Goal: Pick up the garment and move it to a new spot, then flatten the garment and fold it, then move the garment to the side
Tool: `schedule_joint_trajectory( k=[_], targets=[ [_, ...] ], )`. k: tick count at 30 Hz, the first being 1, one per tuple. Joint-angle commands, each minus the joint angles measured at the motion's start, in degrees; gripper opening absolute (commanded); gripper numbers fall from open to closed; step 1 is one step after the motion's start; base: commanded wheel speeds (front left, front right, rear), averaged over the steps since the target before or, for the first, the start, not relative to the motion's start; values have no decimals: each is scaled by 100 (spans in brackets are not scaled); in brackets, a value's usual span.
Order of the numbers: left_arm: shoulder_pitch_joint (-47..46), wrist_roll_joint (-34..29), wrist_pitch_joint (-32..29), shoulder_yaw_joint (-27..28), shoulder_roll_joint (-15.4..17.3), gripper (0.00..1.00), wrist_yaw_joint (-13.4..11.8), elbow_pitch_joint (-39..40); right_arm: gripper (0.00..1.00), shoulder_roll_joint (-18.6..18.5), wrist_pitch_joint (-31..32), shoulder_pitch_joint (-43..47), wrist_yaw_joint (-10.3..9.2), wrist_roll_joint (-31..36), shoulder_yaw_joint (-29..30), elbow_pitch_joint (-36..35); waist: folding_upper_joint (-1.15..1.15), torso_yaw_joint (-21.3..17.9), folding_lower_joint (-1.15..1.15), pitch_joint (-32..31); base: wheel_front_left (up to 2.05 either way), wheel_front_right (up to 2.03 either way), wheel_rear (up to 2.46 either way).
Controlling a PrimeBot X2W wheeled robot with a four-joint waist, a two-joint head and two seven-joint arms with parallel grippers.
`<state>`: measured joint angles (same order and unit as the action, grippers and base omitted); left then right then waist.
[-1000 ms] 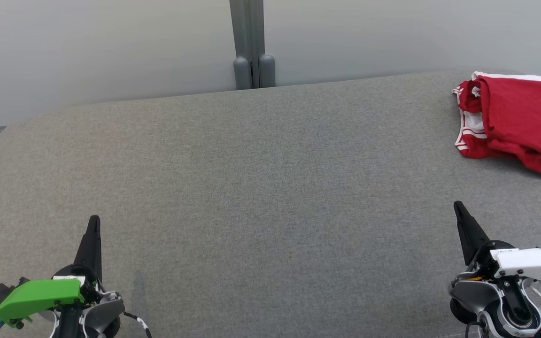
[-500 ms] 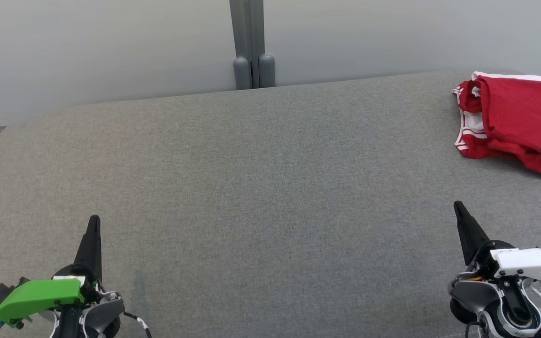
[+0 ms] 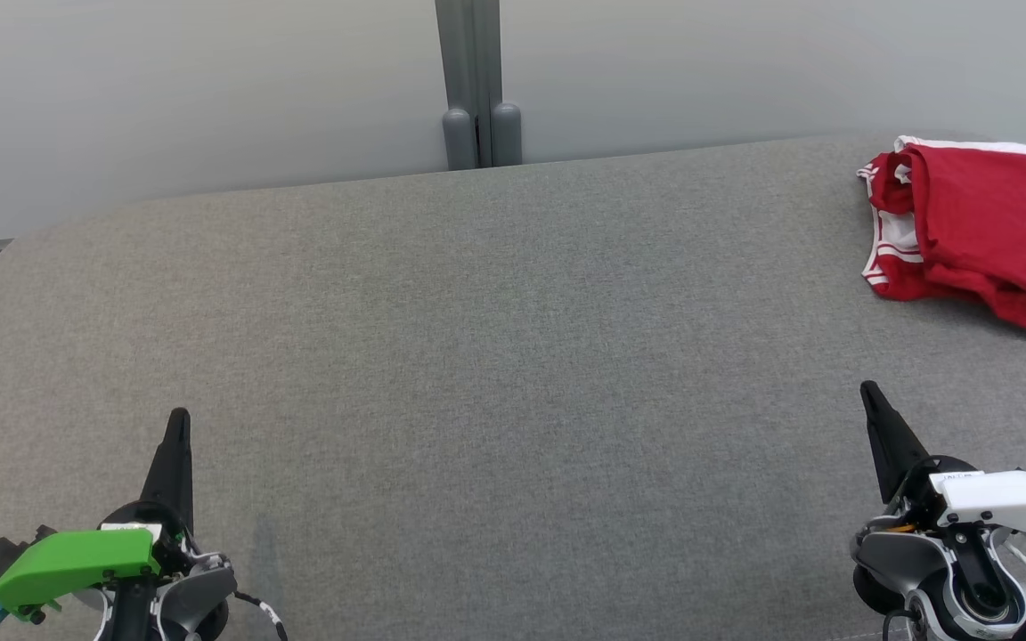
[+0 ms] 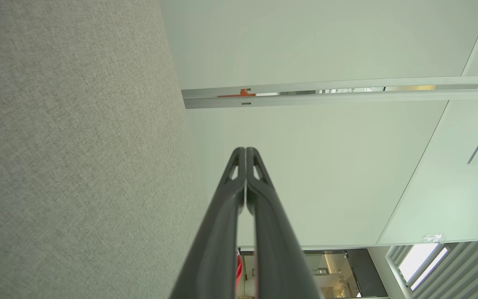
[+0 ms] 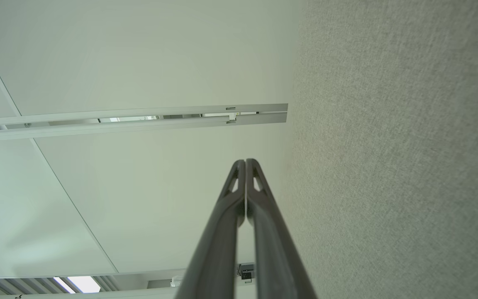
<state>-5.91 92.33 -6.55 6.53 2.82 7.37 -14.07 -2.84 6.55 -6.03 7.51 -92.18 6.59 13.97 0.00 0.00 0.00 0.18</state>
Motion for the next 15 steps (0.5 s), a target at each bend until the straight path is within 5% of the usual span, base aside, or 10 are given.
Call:
schedule_joint_trajectory(
  k=[1,15],
  targets=[
    [-65,16,-17,16,4,0,34,-5,0,-3,21,-36,-4,-37,8,12,0,0,0,0,0,0,0],
    [-65,16,-16,15,4,0,34,-4,0,-4,20,-36,-4,-38,6,12,0,0,0,0,0,0,0]
  ],
)
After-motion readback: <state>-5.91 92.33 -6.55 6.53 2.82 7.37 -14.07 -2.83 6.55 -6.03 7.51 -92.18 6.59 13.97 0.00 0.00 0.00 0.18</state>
